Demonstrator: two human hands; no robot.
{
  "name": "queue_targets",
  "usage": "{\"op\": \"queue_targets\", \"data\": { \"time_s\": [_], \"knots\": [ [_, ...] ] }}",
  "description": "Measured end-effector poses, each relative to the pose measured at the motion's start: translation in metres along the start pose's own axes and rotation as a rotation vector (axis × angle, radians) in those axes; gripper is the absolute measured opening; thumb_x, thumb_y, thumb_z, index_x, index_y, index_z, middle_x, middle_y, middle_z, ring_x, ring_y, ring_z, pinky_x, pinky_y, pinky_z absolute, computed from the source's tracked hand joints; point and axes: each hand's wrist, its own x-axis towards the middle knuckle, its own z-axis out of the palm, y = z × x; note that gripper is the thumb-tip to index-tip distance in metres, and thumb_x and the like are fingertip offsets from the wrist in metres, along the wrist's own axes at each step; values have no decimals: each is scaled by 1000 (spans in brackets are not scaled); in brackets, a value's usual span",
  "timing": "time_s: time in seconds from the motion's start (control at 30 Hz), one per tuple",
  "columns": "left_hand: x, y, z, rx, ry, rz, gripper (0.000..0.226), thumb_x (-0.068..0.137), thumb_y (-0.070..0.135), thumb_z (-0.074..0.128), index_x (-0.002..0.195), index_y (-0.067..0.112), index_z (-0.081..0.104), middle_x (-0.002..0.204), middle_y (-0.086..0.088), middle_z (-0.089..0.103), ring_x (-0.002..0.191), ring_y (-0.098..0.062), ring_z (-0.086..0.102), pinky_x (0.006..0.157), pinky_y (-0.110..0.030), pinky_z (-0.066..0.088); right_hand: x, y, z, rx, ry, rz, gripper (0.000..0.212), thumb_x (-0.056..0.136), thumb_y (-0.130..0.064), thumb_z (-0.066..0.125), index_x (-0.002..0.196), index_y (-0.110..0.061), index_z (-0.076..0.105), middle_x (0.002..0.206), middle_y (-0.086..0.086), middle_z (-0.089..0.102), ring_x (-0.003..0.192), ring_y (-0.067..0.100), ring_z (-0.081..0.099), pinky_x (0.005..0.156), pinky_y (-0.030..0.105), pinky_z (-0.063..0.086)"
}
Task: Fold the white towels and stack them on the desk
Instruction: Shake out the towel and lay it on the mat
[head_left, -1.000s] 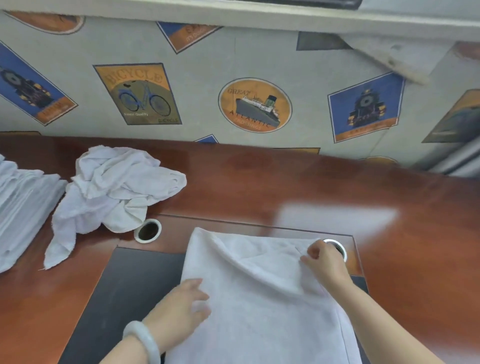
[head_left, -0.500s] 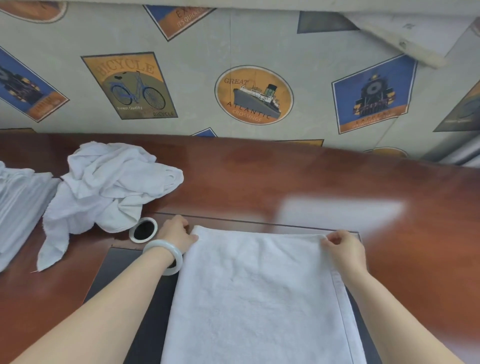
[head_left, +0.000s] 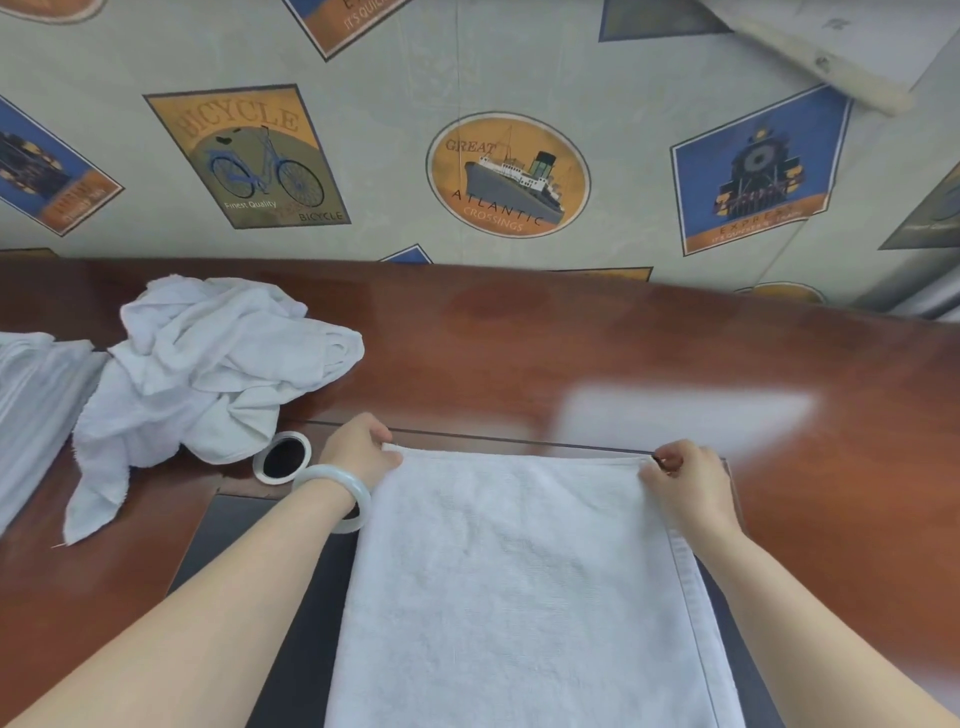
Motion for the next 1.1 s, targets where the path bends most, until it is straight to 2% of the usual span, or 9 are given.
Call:
{"op": "queue_targets", "data": {
  "time_s": [0.13,0.2,0.3,0.4,0.5,0.63,0.73,0.87,1.1],
  "knots": [
    [1,1,3,-89,118,18,19,86,1,62,97,15,59,96,-4,59,96,-28,59,76,-28,40,-2,-2,-1,8,29,9,11,87,-12,67,97,-9,69,103,13,59,87,24,54,71,24,28],
    [-9,3,7,105,286,188,25,86,-4,59,106,12,57,105,-8,53,103,-30,51,81,-28,35,-11,-9,1,-20,122,-3,16,90,-8,61,105,-7,66,111,14,57,100,30,55,78,31,34],
    [-42,11,31,297,347,594,26,83,-1,60,108,10,59,103,-8,55,97,-30,52,83,-35,41,-44,-23,22,-173,187,-459,32,90,0,52,119,-1,62,124,15,61,113,36,55,95,35,34],
    [-66,-13,68,542,165,740,46,93,33,43,130,9,54,131,-12,59,122,-32,54,101,-43,33,-70,-7,50,-413,-71,-824,51,97,-26,36,144,-8,46,151,6,41,139,27,39,114,39,20],
    [-50,-55,67,704,123,596,67,99,53,21,153,14,30,160,-8,25,148,-23,21,116,-46,13,-48,30,42,-575,-37,-610,64,101,-51,19,151,-15,36,157,2,31,146,20,26,119,44,11],
    [-39,-60,54,554,172,394,83,93,62,-6,157,12,10,164,-7,4,152,-20,5,122,-38,-4,-39,40,24,-633,-3,-405,74,100,-55,5,153,-12,32,159,5,30,148,18,22,120,50,11],
    [-66,-28,70,511,253,431,76,96,51,16,154,1,20,162,-16,13,151,-30,10,120,-47,7,-62,14,41,-507,84,-353,76,100,-54,9,151,-3,32,158,14,30,148,28,22,119,49,10],
    [-111,-27,107,630,157,691,64,97,48,30,152,15,35,162,-8,22,149,-27,21,115,-54,18,-113,7,69,-487,-38,-616,66,101,-50,21,153,-11,28,161,5,22,150,20,15,120,45,7],
    [-98,-93,51,552,357,267,79,100,56,5,150,3,34,158,-18,26,146,-37,23,117,-55,17,-90,84,-3,-559,88,-210,79,96,-57,7,154,-6,24,162,12,18,150,28,14,121,50,10]
  ]
}}
